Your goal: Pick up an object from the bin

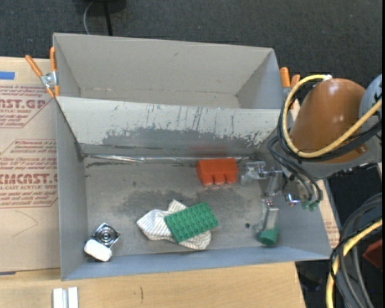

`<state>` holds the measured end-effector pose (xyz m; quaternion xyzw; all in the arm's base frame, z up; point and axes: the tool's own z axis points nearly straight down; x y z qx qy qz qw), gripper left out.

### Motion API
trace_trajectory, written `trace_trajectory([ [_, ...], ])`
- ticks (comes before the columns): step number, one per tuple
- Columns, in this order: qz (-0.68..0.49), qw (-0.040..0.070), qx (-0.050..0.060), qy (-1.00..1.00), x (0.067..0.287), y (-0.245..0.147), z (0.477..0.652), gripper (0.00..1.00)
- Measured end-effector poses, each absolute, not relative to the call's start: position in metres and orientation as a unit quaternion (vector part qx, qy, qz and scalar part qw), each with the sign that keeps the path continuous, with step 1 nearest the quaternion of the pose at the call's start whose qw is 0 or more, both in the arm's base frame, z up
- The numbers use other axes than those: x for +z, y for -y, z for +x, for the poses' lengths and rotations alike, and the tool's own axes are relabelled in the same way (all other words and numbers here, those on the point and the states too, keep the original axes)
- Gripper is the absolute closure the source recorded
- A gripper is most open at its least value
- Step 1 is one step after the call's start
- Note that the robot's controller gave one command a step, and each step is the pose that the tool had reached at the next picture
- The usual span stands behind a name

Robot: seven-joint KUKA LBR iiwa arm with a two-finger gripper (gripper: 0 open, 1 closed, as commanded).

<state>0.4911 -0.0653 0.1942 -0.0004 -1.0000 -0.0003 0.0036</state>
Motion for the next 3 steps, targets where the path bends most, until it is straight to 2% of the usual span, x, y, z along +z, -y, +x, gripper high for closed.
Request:
trace_trajectory([
  [1,0.000,-0.001,0.000,1.000,0.199,0.065,0.493,0.00],
  [2,0.056,0.004,-0.001,0.998,0.215,0.085,0.493,0.00],
  [3,0.118,-0.004,0.003,0.993,0.202,0.111,0.495,0.00],
])
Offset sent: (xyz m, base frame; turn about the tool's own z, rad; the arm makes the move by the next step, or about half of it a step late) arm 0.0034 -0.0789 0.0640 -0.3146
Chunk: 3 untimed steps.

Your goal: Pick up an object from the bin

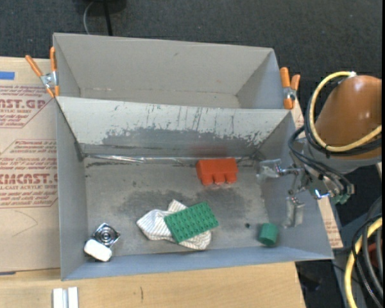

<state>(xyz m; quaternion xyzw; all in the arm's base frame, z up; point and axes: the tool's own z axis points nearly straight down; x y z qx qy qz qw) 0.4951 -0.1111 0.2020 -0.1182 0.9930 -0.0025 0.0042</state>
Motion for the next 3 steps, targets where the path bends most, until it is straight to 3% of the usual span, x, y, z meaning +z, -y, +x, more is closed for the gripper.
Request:
trace_trajectory([
  [1,-0.145,0.001,0.000,-0.989,0.143,0.130,0.489,0.00],
  [2,-0.108,0.001,0.000,-0.994,0.106,0.124,0.486,0.00],
  [3,-0.090,0.001,0.000,-0.996,0.101,0.121,0.488,0.00],
])
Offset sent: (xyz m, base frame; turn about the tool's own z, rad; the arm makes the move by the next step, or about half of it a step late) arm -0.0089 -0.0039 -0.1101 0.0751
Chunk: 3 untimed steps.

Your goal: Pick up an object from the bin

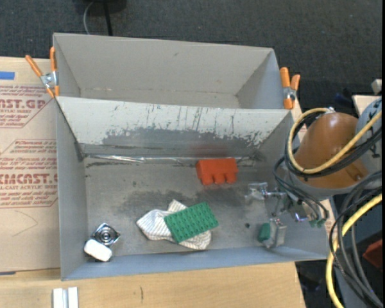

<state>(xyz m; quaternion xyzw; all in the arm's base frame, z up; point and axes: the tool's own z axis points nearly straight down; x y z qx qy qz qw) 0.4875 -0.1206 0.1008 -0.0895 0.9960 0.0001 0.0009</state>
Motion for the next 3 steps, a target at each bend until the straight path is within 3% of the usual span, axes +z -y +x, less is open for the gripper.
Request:
trace_trajectory([
  [1,-0.123,-0.004,0.002,-0.992,0.130,0.117,0.484,0.00],
  [2,-0.139,0.009,-0.003,-0.990,0.145,0.121,0.492,0.00],
  [3,-0.084,0.000,0.001,-0.996,0.103,0.121,0.488,0.00],
])
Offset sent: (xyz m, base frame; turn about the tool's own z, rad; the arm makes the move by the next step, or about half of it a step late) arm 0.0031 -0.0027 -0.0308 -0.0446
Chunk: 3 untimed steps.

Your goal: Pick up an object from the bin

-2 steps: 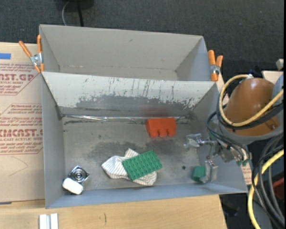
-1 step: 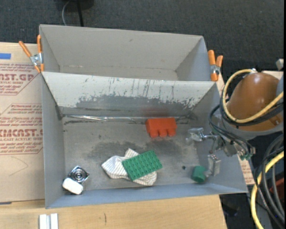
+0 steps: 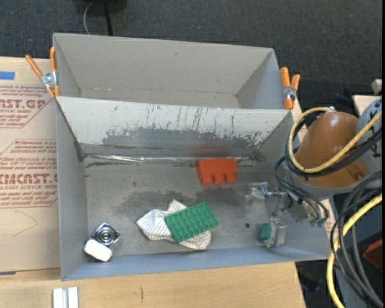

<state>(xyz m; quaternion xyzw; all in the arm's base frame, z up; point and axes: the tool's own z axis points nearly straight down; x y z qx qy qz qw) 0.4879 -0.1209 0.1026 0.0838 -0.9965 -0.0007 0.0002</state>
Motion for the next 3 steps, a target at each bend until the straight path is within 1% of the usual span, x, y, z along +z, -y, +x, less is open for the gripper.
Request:
trace_trajectory([
  [1,0.047,-0.002,0.000,0.999,0.083,0.124,0.485,0.00],
  [2,0.190,-0.007,0.001,0.982,0.078,0.128,0.487,0.00],
  [3,0.292,-0.002,-0.001,0.956,0.071,0.140,0.499,0.00],
])
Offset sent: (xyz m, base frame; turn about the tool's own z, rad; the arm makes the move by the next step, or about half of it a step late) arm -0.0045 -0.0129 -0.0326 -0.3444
